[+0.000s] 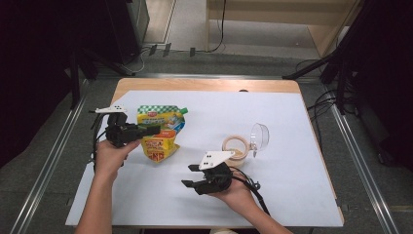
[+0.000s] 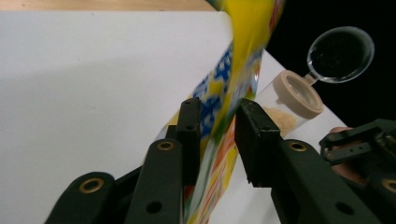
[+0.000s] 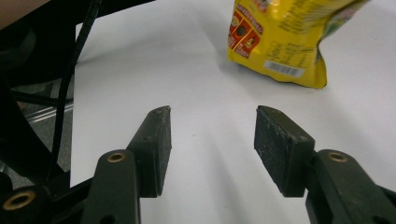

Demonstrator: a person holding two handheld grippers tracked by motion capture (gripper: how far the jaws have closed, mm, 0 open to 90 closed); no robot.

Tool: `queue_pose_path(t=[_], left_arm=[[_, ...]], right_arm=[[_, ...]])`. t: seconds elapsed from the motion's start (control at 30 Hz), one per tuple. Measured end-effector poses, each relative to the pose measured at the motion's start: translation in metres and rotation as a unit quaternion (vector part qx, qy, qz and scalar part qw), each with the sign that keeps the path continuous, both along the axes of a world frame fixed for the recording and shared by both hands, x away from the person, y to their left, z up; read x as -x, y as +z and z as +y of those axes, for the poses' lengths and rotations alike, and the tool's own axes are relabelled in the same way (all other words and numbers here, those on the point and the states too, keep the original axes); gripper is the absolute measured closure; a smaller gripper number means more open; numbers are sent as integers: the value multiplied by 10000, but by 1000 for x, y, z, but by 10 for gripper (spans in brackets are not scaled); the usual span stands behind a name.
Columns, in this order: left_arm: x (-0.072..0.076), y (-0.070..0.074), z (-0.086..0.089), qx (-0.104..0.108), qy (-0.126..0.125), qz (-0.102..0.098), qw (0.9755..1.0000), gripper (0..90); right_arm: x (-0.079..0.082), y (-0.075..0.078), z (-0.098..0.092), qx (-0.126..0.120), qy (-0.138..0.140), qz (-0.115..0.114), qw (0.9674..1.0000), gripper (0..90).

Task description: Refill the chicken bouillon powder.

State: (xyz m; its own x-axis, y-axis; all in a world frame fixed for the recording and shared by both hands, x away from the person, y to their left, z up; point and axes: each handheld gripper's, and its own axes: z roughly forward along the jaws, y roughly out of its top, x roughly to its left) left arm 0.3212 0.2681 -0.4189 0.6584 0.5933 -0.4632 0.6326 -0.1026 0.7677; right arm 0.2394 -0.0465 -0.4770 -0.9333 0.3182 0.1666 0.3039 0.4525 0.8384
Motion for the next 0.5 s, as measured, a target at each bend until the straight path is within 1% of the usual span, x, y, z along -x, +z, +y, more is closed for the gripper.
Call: queue_pose_path(t=[0.03, 0.1, 0.17, 0.27, 0.4, 0.5], left_arm=[[1, 2, 0, -15, -18, -36, 10000, 670], [1, 6, 0, -180, -31, -50, 9998, 655], [3, 11, 0, -198, -85, -96, 9997, 634], [5, 16, 2, -135, -117, -162, 9997, 603], [9, 26, 4, -287, -61, -239, 9993, 569], [11, 33, 5, -358, 12, -241, 9991, 547]], right_arm=[[0, 0, 0, 3, 2, -5, 10000, 478], [0, 0, 0, 5, 3, -7, 10000, 478], [0, 0, 0, -4, 7, -9, 10000, 478], [0, 0, 0, -5, 4, -18, 10000, 478], [0, 1, 0, 1, 2, -23, 10000, 478], [-1, 1, 0, 16, 6, -18, 10000, 480]])
